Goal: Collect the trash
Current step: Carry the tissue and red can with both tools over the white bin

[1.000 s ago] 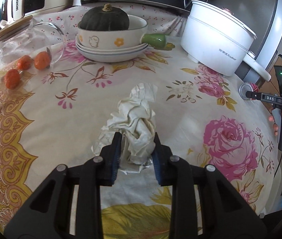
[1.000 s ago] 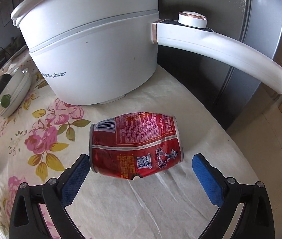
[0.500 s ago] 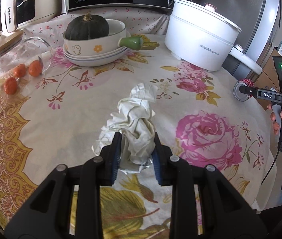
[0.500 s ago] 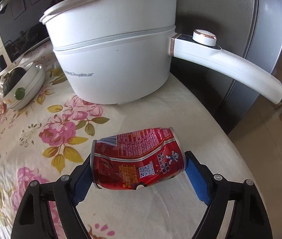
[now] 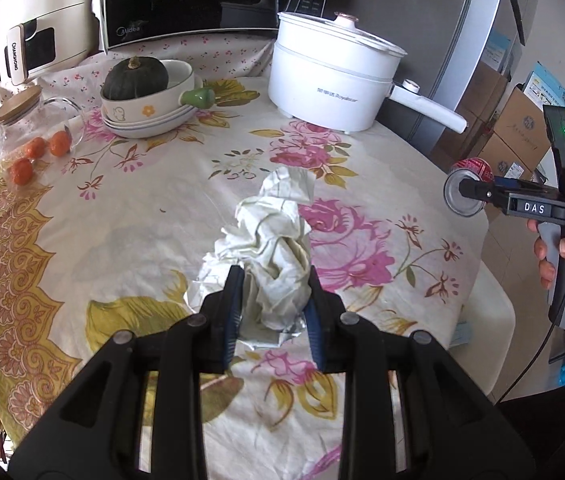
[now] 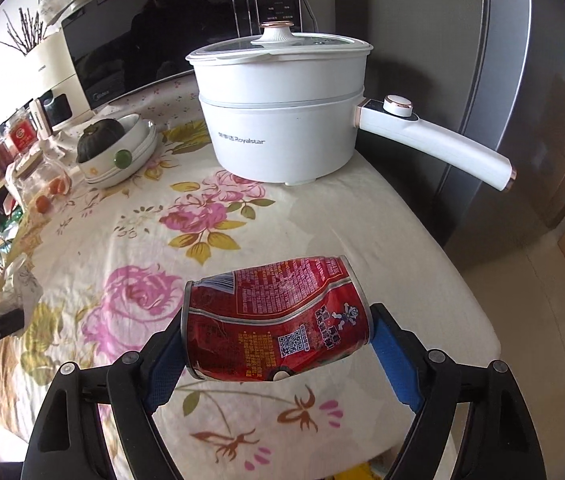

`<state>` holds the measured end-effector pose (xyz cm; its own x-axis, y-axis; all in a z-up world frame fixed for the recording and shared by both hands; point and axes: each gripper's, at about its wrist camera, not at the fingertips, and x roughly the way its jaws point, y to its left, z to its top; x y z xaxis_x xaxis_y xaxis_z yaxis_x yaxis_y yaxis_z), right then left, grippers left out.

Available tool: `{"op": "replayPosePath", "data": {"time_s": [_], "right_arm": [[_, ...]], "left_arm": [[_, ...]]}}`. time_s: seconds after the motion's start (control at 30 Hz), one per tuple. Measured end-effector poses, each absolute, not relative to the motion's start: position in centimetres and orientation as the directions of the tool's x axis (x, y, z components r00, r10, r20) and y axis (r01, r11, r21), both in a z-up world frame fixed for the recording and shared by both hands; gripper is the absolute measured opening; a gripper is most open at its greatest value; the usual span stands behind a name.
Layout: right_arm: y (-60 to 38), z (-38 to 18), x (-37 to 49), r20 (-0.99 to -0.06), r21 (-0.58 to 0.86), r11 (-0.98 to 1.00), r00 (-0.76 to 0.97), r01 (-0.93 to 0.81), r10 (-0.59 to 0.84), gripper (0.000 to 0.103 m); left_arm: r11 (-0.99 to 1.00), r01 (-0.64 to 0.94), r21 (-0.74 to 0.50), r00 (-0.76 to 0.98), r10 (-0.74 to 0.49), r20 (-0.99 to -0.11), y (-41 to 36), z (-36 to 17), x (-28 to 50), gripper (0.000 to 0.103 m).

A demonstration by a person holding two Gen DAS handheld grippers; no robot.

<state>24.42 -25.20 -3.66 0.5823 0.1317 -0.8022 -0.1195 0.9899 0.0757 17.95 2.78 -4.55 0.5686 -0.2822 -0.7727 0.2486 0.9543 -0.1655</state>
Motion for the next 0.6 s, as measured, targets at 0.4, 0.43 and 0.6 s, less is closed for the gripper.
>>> {"op": "replayPosePath", "data": {"time_s": [0.4, 0.43, 0.6], "right_arm": [[-25.5, -2.9, 16.7, -0.814, 0.081, 0.986, 0.562, -0.142, 0.148, 0.086], [-25.6, -2.9, 16.2, -0.816, 0.083, 0.987, 0.558, -0.141, 0.148, 0.086], [-26.0, -3.2, 13.6, -0.833, 0.089, 0.986, 0.533, -0.139, 0.150, 0.086]], "left_arm": [[0.936, 0.290, -0.202, 0.548, -0.335, -0.767, 0.5, -3.5, 12.4, 0.031], [0.934, 0.294, -0.201, 0.545, -0.337, -0.767, 0.3, -3.6, 12.2, 0.031], [0.926, 0.317, -0.205, 0.534, -0.353, -0.768, -0.9, -3.8, 10.7, 0.031]]}}
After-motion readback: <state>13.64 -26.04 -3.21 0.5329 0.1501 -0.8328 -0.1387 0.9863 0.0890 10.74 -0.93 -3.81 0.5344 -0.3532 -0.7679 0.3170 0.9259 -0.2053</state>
